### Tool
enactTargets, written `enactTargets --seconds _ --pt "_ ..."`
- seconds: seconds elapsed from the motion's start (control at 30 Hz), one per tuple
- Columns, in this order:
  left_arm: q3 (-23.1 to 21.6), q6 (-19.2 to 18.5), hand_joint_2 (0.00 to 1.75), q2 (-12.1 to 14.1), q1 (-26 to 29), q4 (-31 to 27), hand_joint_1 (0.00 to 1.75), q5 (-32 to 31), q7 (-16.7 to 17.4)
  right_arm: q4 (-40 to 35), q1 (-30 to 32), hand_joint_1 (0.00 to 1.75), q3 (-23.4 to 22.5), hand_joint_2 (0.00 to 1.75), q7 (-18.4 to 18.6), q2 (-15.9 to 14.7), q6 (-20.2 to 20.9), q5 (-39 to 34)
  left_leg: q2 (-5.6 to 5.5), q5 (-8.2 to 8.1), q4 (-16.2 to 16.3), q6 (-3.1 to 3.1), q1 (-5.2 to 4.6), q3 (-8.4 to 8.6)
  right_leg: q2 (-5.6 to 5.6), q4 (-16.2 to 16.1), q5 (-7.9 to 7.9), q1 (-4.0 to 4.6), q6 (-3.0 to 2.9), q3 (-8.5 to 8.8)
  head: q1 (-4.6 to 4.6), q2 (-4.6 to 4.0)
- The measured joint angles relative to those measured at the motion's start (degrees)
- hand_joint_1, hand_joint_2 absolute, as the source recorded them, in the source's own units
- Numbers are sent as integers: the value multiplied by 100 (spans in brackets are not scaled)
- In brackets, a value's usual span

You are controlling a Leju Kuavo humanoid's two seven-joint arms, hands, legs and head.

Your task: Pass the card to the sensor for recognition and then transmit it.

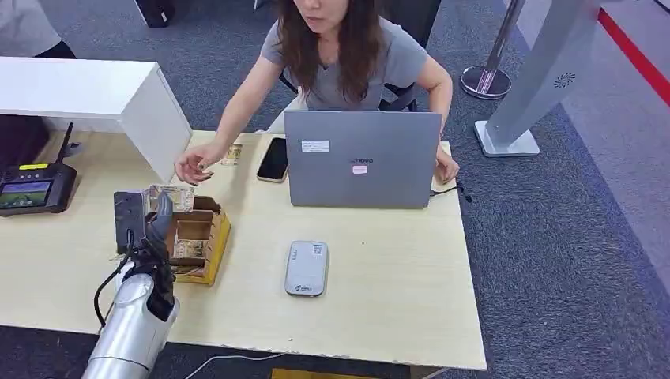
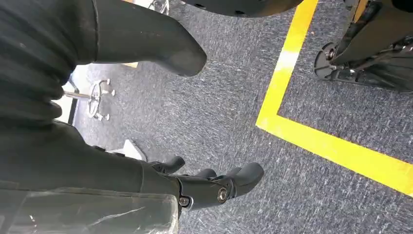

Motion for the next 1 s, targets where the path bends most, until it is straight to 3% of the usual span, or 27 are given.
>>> enactTargets --seconds 0.5,1.0 --pt "153 -444 175 41 -202 -20 175 -135 -170 0 0 0 59 175 11 11 92 68 0 0 0 0 2 0 0 0 0 0 0 -1 0 0" --pt "155 -531 175 33 -656 -249 175 -256 24 0 -35 0 153 175 17 11 125 74 1 0 0 0 1 0 0 0 0 0 0 -2 0 0"
